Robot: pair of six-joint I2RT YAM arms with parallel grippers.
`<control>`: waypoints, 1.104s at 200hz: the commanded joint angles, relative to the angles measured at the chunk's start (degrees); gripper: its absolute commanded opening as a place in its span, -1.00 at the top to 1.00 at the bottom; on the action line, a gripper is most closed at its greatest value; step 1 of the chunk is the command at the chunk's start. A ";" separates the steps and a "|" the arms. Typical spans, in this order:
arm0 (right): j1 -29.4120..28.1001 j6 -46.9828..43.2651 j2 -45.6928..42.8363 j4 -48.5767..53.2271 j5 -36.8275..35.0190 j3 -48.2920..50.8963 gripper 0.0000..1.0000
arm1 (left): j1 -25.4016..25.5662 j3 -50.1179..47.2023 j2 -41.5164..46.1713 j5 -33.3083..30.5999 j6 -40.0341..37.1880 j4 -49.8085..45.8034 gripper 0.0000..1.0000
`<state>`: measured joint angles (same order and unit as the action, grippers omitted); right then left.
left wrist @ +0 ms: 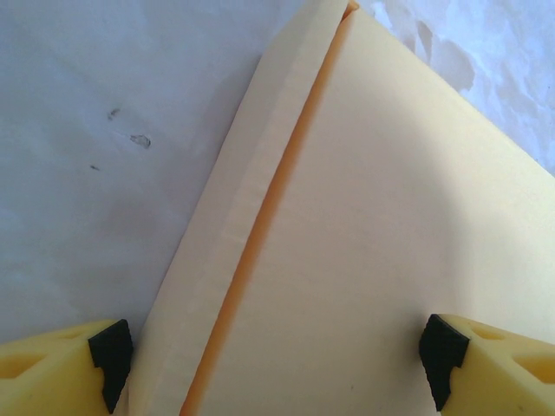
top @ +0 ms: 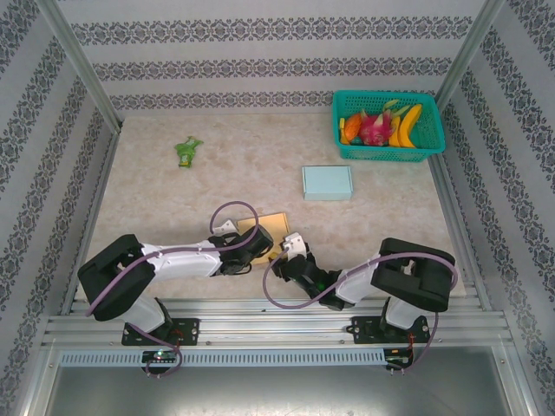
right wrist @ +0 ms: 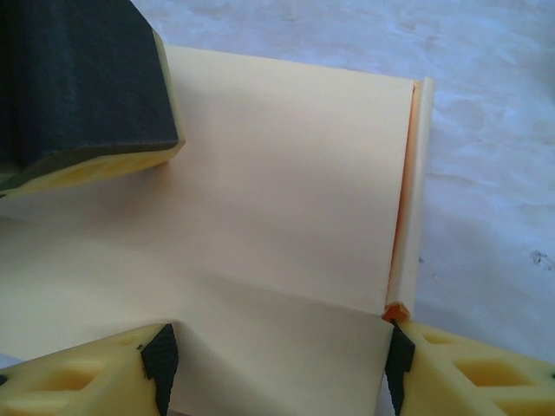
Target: Fold the paper box
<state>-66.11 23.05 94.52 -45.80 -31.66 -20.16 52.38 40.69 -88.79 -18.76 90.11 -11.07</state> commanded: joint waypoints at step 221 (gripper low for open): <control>4.95 8.65 2.43 -12.30 19.76 3.68 -0.05 | -1.29 -3.25 -8.23 10.08 -5.32 -5.22 -0.76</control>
<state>-61.04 25.80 99.68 -63.79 -24.18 -15.88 51.31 41.58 -90.54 -21.04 89.73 -10.70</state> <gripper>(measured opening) 0.514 0.881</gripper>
